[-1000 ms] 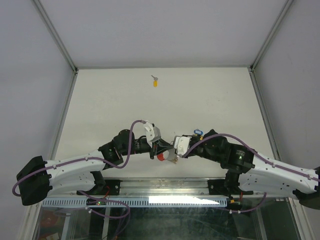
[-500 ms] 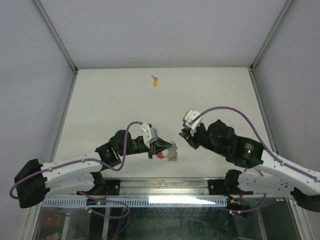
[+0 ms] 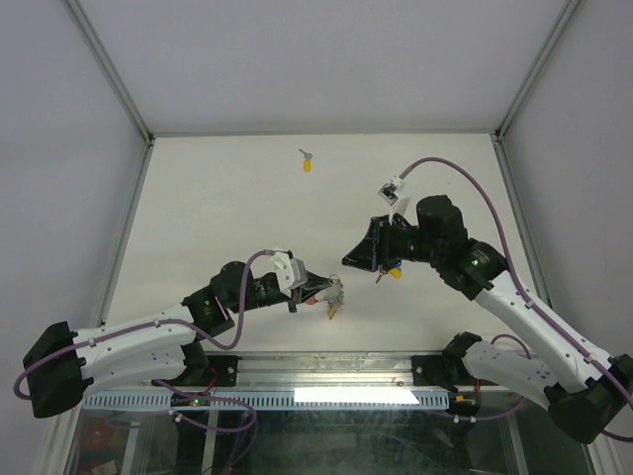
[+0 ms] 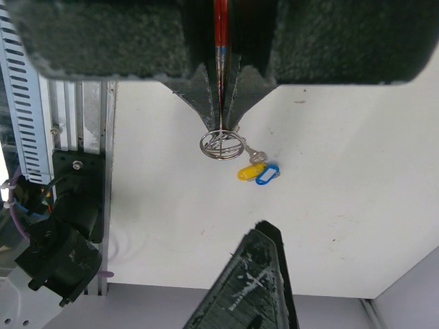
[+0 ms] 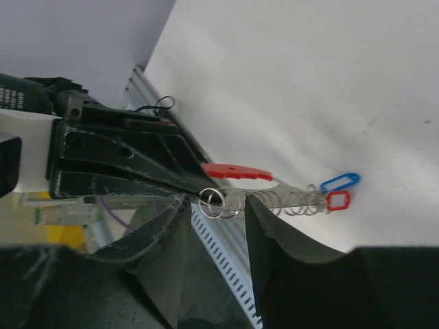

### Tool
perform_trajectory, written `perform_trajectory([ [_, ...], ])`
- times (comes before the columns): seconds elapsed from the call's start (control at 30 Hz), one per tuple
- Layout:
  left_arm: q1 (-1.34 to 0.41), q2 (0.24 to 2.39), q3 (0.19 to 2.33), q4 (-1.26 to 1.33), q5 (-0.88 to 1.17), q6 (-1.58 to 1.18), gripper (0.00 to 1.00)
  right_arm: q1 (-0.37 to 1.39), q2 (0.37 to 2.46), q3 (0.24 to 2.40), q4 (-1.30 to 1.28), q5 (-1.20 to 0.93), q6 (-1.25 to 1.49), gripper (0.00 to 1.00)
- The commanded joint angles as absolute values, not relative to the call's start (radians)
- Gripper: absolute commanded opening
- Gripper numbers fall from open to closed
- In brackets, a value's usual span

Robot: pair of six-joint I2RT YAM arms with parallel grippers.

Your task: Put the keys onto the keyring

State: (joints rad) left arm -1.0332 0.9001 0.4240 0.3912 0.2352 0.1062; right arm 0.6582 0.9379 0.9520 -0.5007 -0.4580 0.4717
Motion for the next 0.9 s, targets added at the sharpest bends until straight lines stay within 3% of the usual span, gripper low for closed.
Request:
perform_trajectory([
  [0.0, -1.034, 0.884, 0.435, 0.452, 0.208, 0.176, 0.00, 0.652, 0.919, 0.877, -0.267, -0.669, 0.739, 0.40],
  [0.87, -1.034, 0.913, 0.451, 0.509, 0.228, 0.188, 0.00, 0.698, 0.957, 0.779, -0.203, -0.574, 0.777, 0.39],
])
